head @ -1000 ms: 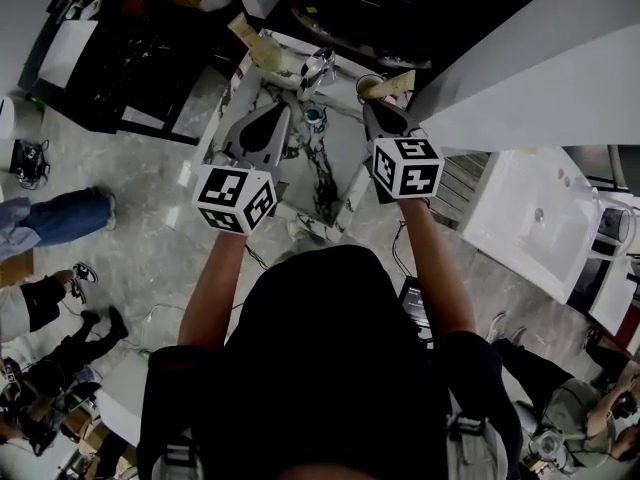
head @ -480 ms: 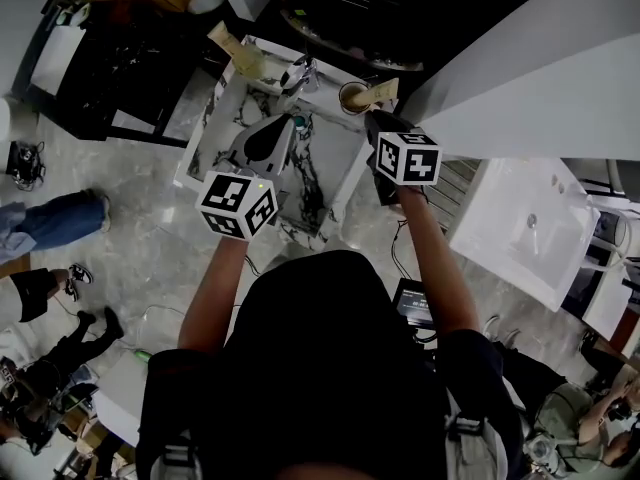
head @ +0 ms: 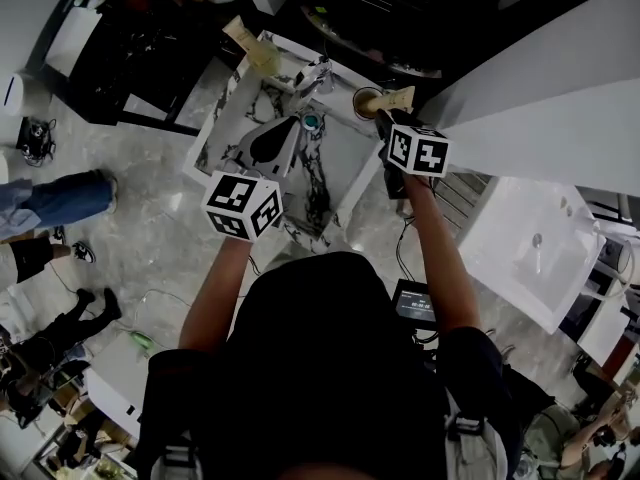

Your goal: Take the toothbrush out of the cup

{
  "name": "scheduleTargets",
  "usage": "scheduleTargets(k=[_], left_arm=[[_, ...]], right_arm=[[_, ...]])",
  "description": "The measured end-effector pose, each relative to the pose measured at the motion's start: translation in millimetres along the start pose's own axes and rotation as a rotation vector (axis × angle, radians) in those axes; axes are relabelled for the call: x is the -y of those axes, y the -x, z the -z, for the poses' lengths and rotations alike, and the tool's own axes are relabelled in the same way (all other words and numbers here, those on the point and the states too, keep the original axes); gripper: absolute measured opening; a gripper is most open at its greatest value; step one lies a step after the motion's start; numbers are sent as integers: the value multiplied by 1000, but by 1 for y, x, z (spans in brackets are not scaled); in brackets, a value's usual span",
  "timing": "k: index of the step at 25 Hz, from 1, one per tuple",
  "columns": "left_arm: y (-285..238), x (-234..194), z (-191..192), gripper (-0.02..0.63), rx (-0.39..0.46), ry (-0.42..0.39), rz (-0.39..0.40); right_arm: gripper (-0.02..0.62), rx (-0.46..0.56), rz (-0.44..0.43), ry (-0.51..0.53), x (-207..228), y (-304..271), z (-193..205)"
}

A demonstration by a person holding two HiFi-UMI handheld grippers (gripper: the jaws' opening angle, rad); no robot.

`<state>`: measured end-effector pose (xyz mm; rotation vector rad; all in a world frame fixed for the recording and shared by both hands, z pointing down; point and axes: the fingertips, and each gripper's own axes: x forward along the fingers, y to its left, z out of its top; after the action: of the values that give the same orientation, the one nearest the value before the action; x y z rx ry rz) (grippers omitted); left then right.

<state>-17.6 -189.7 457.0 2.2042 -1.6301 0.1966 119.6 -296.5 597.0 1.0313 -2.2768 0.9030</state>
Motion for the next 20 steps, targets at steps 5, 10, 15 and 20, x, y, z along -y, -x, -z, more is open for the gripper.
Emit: scheduleTargets(k=[5, 10, 15, 20], left_arm=[[0, -4, 1, 11, -5, 5, -19], [-4, -4, 4, 11, -13, 7, -21], [-4, -6, 5, 11, -17, 8, -30], [-3, -13, 6, 11, -21, 16, -47]], right_arm=[[138, -9, 23, -5, 8, -14, -2], [143, -13, 49, 3, 14, -27, -4], [143, -23, 67, 16, 19, -36, -5], [141, -30, 93, 42, 22, -39, -7]])
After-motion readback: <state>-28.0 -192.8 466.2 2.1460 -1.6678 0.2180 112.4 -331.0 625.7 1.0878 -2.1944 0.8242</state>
